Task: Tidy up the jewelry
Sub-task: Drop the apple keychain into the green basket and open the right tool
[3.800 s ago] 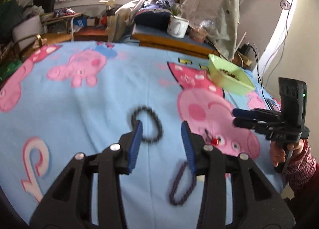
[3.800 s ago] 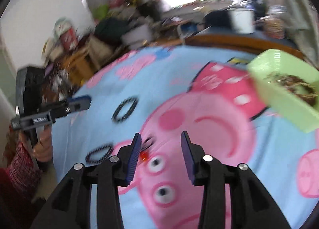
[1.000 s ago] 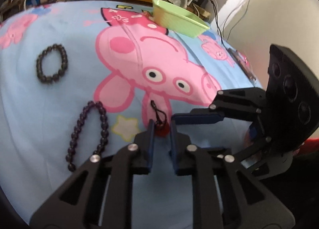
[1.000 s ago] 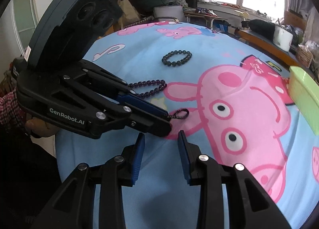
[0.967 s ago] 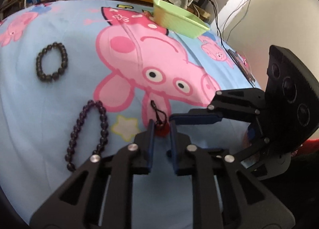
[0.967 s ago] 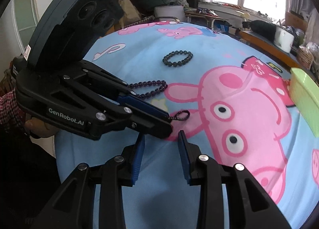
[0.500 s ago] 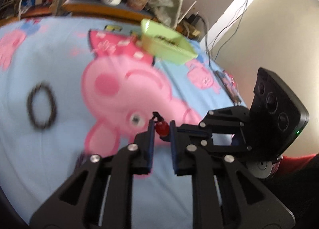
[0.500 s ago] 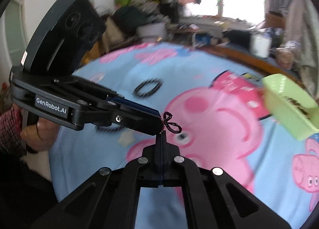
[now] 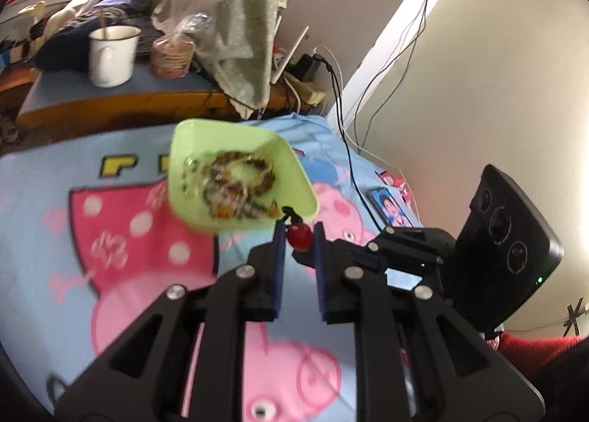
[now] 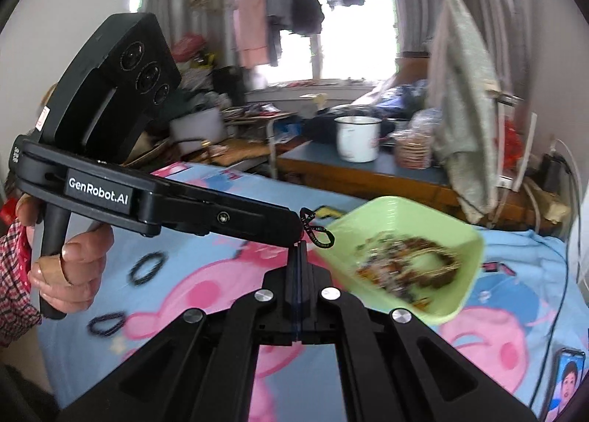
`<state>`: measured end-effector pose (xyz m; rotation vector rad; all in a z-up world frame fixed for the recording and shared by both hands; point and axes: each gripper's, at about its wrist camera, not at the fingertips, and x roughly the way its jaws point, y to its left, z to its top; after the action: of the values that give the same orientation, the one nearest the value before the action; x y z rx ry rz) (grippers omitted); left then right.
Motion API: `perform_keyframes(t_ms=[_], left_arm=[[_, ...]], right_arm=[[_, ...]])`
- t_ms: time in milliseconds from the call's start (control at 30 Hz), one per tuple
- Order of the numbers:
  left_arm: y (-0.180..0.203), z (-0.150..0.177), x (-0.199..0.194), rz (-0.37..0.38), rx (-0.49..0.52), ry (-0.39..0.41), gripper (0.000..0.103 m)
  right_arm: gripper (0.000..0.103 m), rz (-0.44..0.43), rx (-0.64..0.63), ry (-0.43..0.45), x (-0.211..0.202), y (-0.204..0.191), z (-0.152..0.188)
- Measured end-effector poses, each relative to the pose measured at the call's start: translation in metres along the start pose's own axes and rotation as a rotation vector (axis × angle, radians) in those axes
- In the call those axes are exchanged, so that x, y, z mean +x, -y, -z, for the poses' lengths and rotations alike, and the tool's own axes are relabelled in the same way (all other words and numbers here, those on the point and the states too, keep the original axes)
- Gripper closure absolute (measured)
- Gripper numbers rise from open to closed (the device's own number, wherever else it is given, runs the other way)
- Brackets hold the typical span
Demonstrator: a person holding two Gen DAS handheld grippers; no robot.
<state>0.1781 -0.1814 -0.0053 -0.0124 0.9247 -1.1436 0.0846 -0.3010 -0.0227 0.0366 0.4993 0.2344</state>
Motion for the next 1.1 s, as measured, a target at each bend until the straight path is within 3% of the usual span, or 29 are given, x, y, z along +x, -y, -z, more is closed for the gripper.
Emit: perform_keyframes(t_ms=[200,233,300,367,433,533,633,800,933,967,1000,1100], left_arm=[[-0.011,-0.025,0.057,-0.036,-0.036,-0.062,0.089],[-0.015,-0.027,0.066,-0.062,-0.047,-0.074,0.087],[-0.024,-0.028,0.081,-0.112,-0.084,-0.092,0.071],[-0.036,-0.025,0.08,-0.112,-0.143,-0.076,0.071],[-0.045,-0.018,0.067,-0.09,-0.177,-0.05,0.071],[-0.053,-0.002,0.031,-0.117,-0.171,-0.008,0.071],[-0.063,0.031,-0.033,-0.166,-0.153,0.077,0.071],[-0.101,0.109,-0.137,-0.386,-0.228,0.142,0.071],[-0.12,0.158,-0.169,-0.483,-0.308,0.129,0.071],[-0.122,0.171,-0.172,-0.501,-0.325,0.122,0.071],[-0.123,0.178,-0.174,-0.512,-0.329,0.12,0.071],[-0.118,0.197,-0.171,-0.543,-0.319,0.115,0.071]], right_arm=[[0.103,0.083,0.145,0.025,0.018,0.059,0.008],[0.103,0.086,0.171,0.023,0.017,0.065,0.012],[0.103,0.087,0.216,0.006,0.021,0.078,0.019],[0.103,0.08,0.266,0.009,0.019,0.087,0.024],[0.103,0.055,0.3,0.027,0.014,0.092,0.026],[0.103,0.019,0.302,0.042,0.012,0.086,0.027],[0.103,-0.046,0.277,0.038,0.01,0.066,0.028],[0.103,-0.236,0.273,-0.002,0.022,0.019,0.025],[0.103,-0.348,0.206,-0.128,0.044,-0.033,0.031],[0.095,-0.375,0.194,-0.15,0.047,-0.046,0.033],[0.076,-0.399,0.183,-0.172,0.05,-0.059,0.035],[0.068,-0.47,0.144,-0.237,0.055,-0.102,0.041]])
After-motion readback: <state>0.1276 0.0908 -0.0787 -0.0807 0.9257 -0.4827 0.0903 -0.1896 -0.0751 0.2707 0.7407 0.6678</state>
